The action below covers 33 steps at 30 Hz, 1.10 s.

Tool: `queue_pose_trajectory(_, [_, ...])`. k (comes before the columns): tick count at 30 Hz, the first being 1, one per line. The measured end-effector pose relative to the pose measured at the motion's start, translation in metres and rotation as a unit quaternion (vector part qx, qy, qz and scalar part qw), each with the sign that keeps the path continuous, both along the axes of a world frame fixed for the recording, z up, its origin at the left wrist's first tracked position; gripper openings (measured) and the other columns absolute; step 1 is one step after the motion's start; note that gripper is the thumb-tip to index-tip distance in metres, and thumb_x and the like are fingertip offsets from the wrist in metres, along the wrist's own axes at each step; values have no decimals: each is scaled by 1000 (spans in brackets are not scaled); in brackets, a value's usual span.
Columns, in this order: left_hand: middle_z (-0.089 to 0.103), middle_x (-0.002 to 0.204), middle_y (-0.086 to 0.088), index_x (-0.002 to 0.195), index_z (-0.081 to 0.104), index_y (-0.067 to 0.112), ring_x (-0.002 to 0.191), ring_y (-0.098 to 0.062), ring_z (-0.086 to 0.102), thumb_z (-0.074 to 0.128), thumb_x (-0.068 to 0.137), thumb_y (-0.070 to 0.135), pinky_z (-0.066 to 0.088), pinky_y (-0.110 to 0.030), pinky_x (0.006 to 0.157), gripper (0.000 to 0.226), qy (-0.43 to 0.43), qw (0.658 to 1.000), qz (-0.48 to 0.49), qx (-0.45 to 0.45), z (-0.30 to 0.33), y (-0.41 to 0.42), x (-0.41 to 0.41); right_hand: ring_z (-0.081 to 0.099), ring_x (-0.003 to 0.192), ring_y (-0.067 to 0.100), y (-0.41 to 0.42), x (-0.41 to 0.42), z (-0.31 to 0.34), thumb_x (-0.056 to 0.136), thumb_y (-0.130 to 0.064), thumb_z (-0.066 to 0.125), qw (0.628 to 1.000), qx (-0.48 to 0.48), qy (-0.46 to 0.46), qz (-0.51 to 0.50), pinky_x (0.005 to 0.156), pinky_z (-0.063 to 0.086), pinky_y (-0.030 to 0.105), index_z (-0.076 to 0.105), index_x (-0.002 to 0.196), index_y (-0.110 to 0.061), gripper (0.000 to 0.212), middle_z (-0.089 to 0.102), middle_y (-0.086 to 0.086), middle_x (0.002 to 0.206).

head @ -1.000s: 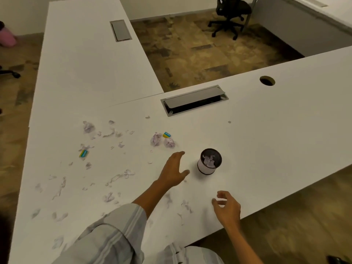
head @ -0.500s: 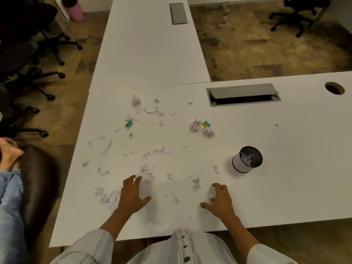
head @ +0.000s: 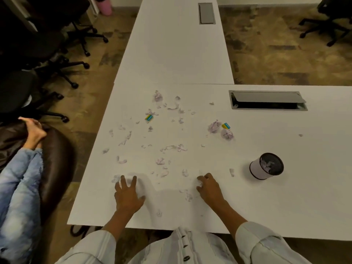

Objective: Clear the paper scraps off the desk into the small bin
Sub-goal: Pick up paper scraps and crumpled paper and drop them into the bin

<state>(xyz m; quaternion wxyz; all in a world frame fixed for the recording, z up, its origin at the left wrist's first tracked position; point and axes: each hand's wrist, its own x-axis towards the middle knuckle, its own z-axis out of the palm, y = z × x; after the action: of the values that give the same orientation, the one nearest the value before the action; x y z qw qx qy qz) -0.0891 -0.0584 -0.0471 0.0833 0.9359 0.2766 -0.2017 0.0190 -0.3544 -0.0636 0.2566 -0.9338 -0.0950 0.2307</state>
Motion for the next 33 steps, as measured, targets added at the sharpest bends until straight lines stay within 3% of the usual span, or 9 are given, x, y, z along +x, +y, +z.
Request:
queue_pose_trajectory(4, [5,158,-17,146,25,28,141,-42,20,62,86,36,39,-51,107,71,-8,999,39,-17,-1,8,1,62,88,23,3,-5,-3,92,-7,57,999,3,-39,2,75,50,27,70,103,-5,17,62,11,103])
queue_pose_trajectory(7, [20,155,-15,143,35,23,136,-36,33,62,89,23,45,-47,102,61,-11,998,45,-38,-4,11,-1,64,84,23,-5,-9,-1,88,-4,62,997,37,-44,-48,71,48,24,74,93,-4,12,67,12,93])
queue_pose_trajectory(11, [55,127,-13,123,59,10,117,-29,51,56,87,3,52,-38,91,36,-48,998,-2,-41,-16,14,-2,67,76,16,-31,-10,22,82,-3,73,966,147,-90,-194,70,54,17,74,89,-6,8,71,9,87])
queue_pose_trajectory(14, [64,108,-17,106,68,2,100,-31,60,57,83,-8,54,-37,83,27,-71,996,-18,-55,-25,14,0,67,75,7,-68,-6,45,81,-8,75,912,217,-147,-315,62,50,4,73,91,-9,9,71,4,86])
queue_pose_trajectory(18, [66,97,-19,95,67,-1,90,-33,62,60,85,-2,53,-38,81,13,-103,991,9,-91,-27,7,7,67,77,19,-129,9,72,83,-12,74,862,231,-215,-397,60,52,5,72,98,-6,16,69,7,86])
queue_pose_trajectory(22, [68,85,-21,81,68,-4,78,-34,63,63,84,-2,51,-38,71,6,-160,979,-7,-127,-12,-19,33,69,81,21,-167,35,90,86,-17,71,847,229,-229,-422,66,54,19,69,105,-7,22,70,10,94])
queue_pose_trajectory(26, [66,71,-15,68,68,-2,64,-23,60,67,80,-5,43,-25,64,12,-221,950,-104,-197,18,-74,80,69,75,15,-185,50,95,83,-27,74,858,217,-182,-428,65,46,10,63,114,-12,36,68,-1,99])
queue_pose_trajectory(28, [68,75,-14,71,69,-2,67,-22,61,67,80,-5,44,-22,64,10,-238,927,-158,-242,35,-112,106,69,74,15,-192,49,93,83,-26,75,857,217,-172,-434,63,47,11,61,118,-13,40,67,-2,104])
queue_pose_trajectory(33, [70,78,-16,72,71,-1,71,-27,67,66,74,-9,56,-31,64,10,-293,856,-264,-335,78,-219,162,71,85,22,-205,21,86,85,-22,73,839,229,-162,-466,76,60,36,61,117,-15,35,67,2,111])
